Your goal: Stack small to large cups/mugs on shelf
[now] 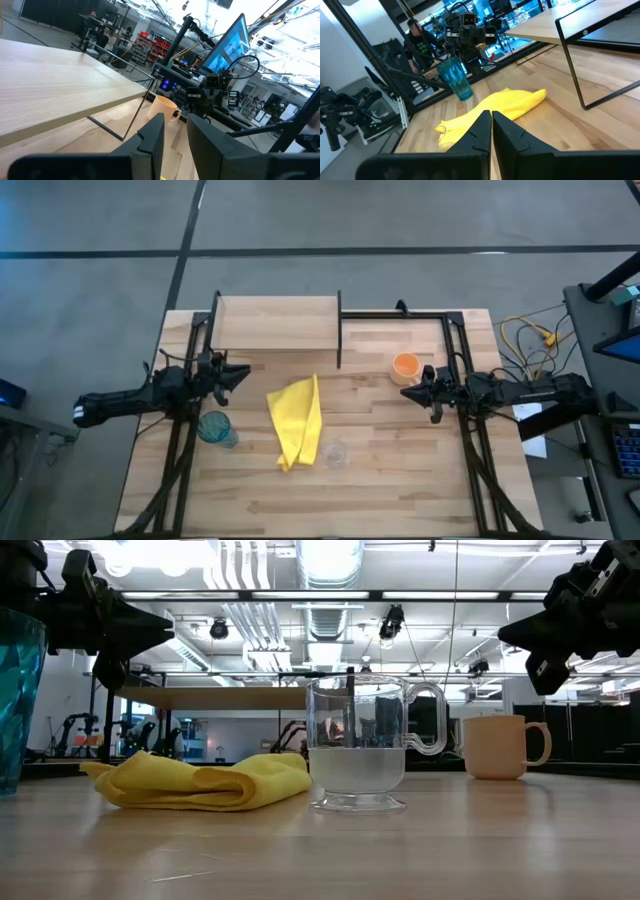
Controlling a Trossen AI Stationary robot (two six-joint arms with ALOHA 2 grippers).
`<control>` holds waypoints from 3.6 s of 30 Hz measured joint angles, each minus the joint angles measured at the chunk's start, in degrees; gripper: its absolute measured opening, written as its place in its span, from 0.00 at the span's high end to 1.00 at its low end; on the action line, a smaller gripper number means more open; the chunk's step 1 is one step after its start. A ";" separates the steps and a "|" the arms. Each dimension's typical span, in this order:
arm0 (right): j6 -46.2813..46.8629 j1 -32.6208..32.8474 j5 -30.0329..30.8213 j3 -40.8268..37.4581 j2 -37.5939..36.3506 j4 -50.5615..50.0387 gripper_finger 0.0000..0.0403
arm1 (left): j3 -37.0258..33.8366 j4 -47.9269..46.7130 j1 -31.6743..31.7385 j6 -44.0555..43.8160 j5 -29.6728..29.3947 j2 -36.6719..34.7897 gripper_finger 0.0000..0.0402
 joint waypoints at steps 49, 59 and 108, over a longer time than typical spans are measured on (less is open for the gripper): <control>15.29 0.00 5.78 0.00 0.11 3.61 0.98 | 0.00 4.32 0.01 -2.61 0.22 0.40 0.82; -0.14 0.15 6.14 12.21 5.90 16.00 0.98 | 27.47 -28.73 -0.05 -1.36 11.21 9.47 0.82; -16.33 0.13 6.08 73.12 70.91 -36.01 0.98 | 59.57 -95.92 -14.53 2.71 18.07 53.20 0.83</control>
